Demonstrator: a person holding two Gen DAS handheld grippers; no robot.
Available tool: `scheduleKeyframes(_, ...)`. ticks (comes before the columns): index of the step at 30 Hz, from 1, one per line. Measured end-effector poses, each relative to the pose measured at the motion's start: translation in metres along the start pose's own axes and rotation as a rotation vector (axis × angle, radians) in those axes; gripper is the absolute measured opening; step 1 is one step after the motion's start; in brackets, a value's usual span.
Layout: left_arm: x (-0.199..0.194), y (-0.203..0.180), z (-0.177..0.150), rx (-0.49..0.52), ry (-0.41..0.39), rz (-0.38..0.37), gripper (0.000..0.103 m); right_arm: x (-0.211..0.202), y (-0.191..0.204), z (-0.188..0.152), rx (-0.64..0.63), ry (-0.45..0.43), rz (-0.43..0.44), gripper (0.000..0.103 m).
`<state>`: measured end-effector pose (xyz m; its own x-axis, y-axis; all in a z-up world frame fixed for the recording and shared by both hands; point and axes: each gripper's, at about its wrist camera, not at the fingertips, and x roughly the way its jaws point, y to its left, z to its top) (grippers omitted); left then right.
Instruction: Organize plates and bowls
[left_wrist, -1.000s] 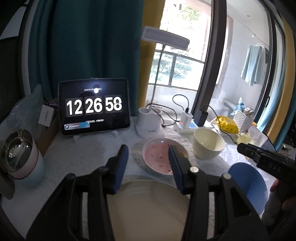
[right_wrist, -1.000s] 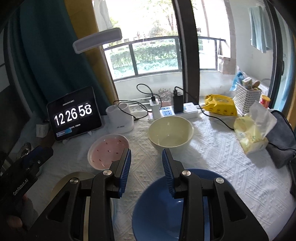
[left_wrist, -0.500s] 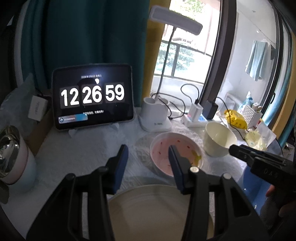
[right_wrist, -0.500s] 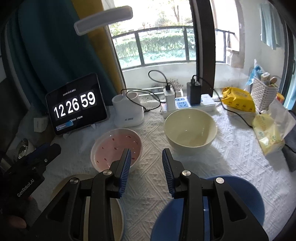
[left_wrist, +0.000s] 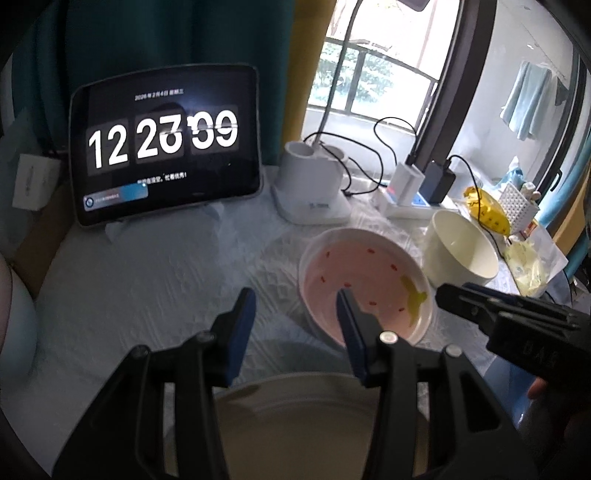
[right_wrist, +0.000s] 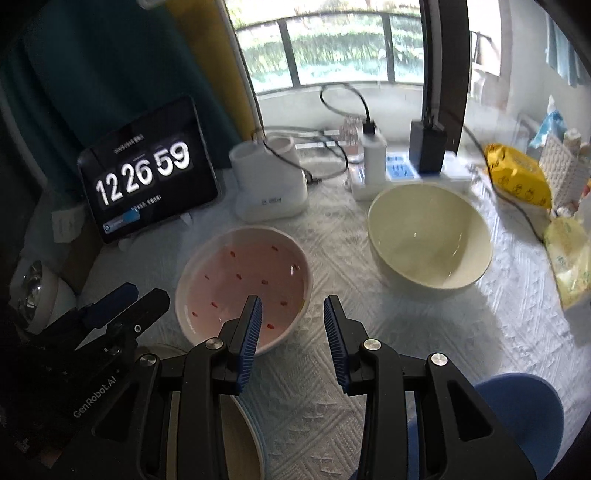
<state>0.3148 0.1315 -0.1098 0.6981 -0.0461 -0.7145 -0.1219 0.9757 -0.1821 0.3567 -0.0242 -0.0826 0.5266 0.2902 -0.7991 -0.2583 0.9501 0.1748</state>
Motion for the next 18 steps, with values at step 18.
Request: scheduleKeyframes(18, 0.026, -0.004, -0.001, 0.041, 0.094, -0.018, 0.047, 0.037, -0.004, -0.011, 0.277, 0.13, -0.039, 0.037)
